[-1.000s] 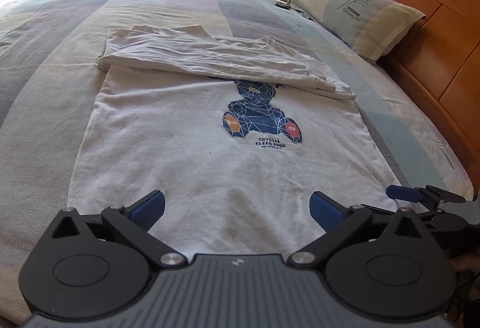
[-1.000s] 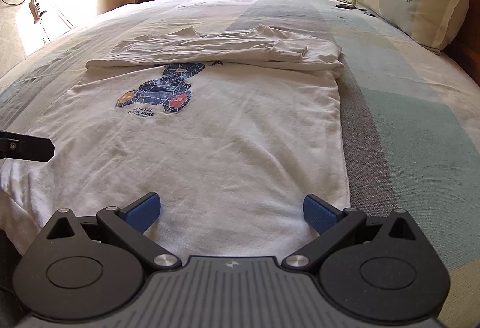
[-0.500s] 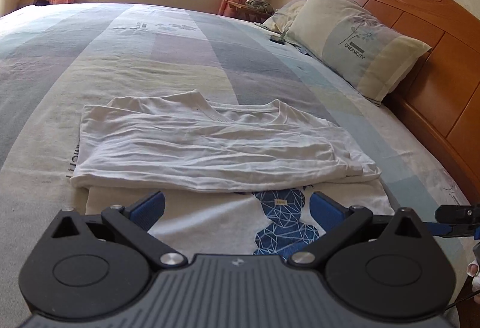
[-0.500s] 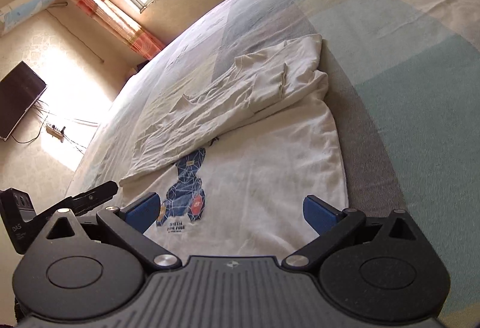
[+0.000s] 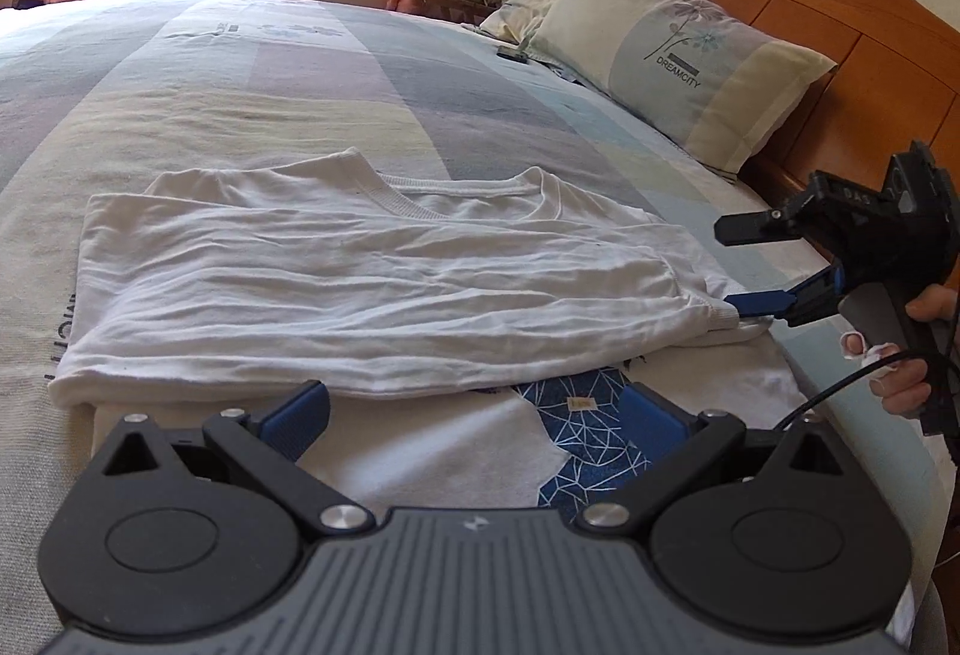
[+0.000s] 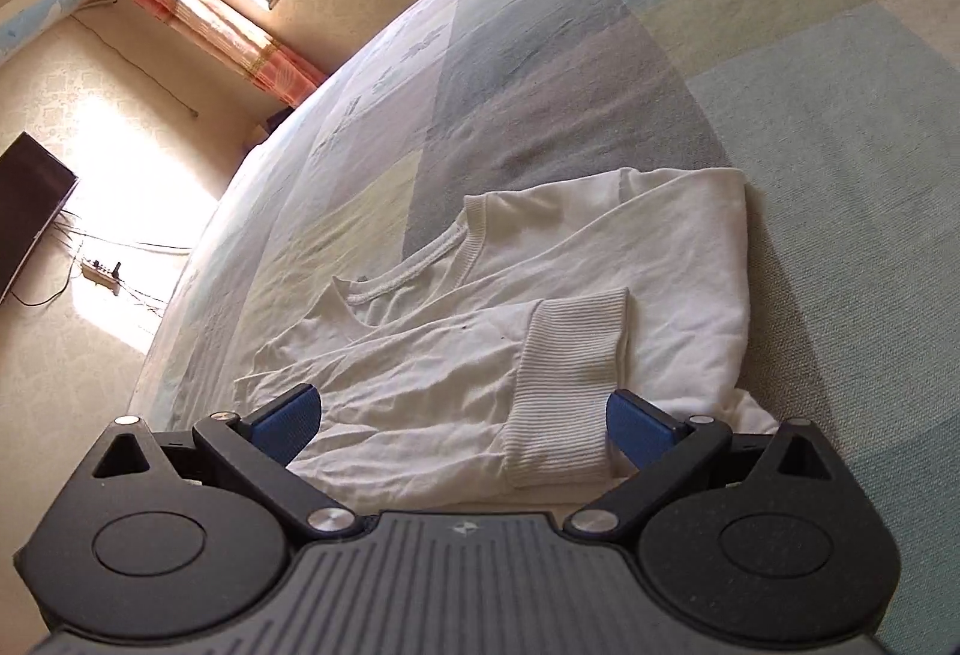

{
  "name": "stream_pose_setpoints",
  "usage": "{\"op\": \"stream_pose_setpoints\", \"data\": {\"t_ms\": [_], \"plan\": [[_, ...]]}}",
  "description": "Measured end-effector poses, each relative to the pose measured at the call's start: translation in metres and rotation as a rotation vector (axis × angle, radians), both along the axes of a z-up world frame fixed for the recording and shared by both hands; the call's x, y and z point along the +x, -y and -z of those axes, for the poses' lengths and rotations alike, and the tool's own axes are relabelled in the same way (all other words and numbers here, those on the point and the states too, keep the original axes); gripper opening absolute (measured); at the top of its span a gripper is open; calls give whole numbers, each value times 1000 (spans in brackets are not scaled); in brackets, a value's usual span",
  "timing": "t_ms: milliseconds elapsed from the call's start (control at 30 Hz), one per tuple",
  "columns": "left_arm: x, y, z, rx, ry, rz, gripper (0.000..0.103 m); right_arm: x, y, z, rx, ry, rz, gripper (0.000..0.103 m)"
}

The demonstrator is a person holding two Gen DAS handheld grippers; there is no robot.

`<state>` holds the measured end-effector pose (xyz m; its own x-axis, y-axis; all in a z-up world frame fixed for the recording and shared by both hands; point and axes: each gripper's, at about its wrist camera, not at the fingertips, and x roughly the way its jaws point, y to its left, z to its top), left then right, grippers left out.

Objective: Fold clothes
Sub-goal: 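Lower the right gripper onto the ribbed sleeve cuff and close it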

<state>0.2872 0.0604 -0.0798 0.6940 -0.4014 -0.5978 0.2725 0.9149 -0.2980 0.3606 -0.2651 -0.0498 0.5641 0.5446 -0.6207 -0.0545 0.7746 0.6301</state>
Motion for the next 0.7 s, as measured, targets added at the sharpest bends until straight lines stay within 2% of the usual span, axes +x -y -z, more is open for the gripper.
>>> {"op": "stream_pose_setpoints", "data": {"t_ms": [100, 300, 433, 600, 700], "plan": [[-3, 5, -2, 1, 17, 23, 102, 2, 5, 17, 36, -19, 8, 103], [-5, 8, -4, 16, 29, 30, 102, 16, 12, 17, 170, -21, 3, 103], [-5, 7, -2, 21, 25, 24, 102, 19, 6, 19, 133, -44, -31, 103], [-4, 7, -2, 11, 32, 25, 102, 11, 11, 17, 219, -14, -41, 103], [-4, 7, -2, 10, 31, 27, 102, 12, 1, 15, 194, 10, -77, 103]]}}
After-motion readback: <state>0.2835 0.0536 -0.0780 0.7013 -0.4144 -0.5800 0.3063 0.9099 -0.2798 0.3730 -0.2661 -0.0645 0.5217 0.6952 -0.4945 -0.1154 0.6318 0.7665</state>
